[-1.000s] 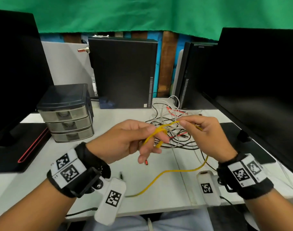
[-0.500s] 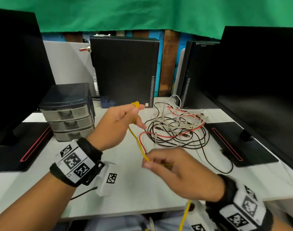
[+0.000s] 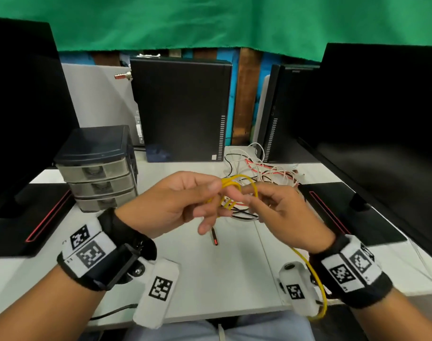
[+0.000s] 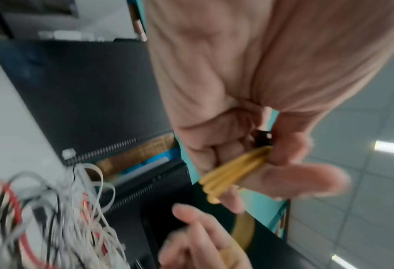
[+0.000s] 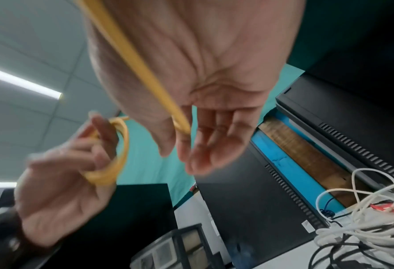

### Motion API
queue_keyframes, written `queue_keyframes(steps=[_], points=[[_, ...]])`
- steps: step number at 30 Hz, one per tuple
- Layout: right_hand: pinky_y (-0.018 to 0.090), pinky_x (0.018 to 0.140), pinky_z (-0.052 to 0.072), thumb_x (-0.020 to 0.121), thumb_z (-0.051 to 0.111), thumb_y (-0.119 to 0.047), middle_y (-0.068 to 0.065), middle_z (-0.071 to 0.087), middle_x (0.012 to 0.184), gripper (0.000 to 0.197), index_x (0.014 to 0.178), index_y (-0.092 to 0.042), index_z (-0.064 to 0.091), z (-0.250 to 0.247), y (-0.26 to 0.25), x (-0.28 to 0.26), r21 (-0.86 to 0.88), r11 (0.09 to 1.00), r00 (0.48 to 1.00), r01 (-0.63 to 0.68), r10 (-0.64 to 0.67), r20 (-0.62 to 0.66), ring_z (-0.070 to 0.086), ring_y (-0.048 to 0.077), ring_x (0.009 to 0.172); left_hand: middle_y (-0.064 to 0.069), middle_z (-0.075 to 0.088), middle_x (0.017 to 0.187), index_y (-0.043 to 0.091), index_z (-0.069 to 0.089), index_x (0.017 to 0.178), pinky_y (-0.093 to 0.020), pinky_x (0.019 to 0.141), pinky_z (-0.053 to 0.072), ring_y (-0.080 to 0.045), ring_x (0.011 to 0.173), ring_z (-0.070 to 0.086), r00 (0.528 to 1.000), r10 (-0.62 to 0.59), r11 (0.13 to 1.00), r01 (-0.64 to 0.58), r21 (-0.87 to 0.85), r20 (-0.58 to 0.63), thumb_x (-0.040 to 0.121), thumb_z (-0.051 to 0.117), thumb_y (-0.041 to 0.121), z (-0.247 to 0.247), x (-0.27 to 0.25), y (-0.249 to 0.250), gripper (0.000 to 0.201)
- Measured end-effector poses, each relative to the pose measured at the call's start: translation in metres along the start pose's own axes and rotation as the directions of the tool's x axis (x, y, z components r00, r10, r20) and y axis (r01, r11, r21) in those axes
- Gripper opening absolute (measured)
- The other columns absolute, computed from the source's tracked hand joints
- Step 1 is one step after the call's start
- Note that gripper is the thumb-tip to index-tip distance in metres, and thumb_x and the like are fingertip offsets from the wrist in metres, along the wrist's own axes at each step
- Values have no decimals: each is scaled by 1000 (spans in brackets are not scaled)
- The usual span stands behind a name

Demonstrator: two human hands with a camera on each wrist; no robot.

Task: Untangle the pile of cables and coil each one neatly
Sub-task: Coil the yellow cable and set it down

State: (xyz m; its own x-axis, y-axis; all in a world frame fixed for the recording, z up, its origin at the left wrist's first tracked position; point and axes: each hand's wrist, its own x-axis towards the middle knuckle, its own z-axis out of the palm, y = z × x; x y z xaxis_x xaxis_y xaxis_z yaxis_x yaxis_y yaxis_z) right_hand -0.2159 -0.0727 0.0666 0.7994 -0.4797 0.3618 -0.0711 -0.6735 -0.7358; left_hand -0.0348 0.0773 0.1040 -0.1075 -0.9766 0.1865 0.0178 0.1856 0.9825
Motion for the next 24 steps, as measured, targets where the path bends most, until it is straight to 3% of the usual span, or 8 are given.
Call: queue_keyframes(steps=[4, 7, 9, 11, 13, 15, 18, 24], points=[[26, 84, 51, 77, 71, -47, -8, 74, 91, 41, 115, -33, 68, -30, -1, 2, 57, 990, 991, -126, 124, 41, 67, 10, 87, 11, 39, 50, 15, 72, 80, -34, 85, 54, -11, 43, 45, 921, 3, 918, 152, 367, -389, 105, 47, 25, -15, 5, -1, 37], [37, 92, 55, 69, 75, -57, -3, 73, 102, 53, 116, -37, 67, -58, -7, 1, 75, 991, 994, -113, 114, -1, 69, 17, 96, 18, 52, 46, 15, 64, 66, -24, 62, 49, -5, 48, 51, 734, 77, 830, 328, 451, -675, 104, 48, 25, -36, 11, -11, 43], [34, 88, 58, 67, 77, -64, 2, 74, 104, 58, 115, -34, 69, -73, -13, -2, 151, 986, 995, -73, 83, -58, 70, 19, 96, 15, 53, 46, 15, 60, 58, -27, 55, 49, -10, 51, 52, 619, 121, 804, 397, 442, -776, 102, 51, 29, -54, 8, -16, 47], [32, 81, 58, 75, 75, -57, 8, 75, 101, 49, 115, -29, 70, -83, -23, -7, 212, 977, 993, -26, 49, -104, 71, 24, 93, 2, 49, 50, 7, 57, 56, -39, 60, 53, -13, 47, 46, 551, 131, 788, 446, 424, -824, 97, 54, 28, -71, 3, -18, 47], [31, 78, 58, 85, 66, -33, 11, 75, 95, 32, 115, -22, 69, -89, -35, -12, 228, 973, 991, 22, 8, -130, 70, 29, 88, -9, 45, 54, -4, 55, 61, -37, 58, 47, -18, 49, 44, 506, 137, 766, 491, 415, -852, 91, 54, 27, -80, -4, -13, 43], [29, 75, 58, 86, 62, -24, 11, 74, 89, 28, 113, -19, 69, -91, -46, -17, 216, 975, 987, 57, -22, -160, 69, 27, 82, -14, 47, 58, -10, 54, 67, -33, 60, 41, -21, 54, 44, 494, 122, 737, 535, 412, -861, 88, 53, 30, -85, -9, -9, 45], [28, 72, 59, 86, 63, -29, 11, 74, 87, 29, 112, -17, 69, -86, -59, -20, 198, 976, 984, 93, -58, -171, 70, 24, 79, -13, 49, 58, -9, 56, 65, -31, 59, 40, -21, 53, 45, 507, 101, 696, 579, 425, -856, 90, 54, 29, -82, -10, -7, 46], [23, 70, 56, 83, 70, -32, 9, 73, 84, 26, 104, -18, 74, -57, -57, -17, 229, 972, 993, 56, -31, -112, 69, 18, 74, 7, 48, 40, 11, 61, 52, -21, 48, 40, -11, 40, 47, 583, 71, 708, 542, 453, -809, 97, 58, 29, -57, -3, 7, 49]])
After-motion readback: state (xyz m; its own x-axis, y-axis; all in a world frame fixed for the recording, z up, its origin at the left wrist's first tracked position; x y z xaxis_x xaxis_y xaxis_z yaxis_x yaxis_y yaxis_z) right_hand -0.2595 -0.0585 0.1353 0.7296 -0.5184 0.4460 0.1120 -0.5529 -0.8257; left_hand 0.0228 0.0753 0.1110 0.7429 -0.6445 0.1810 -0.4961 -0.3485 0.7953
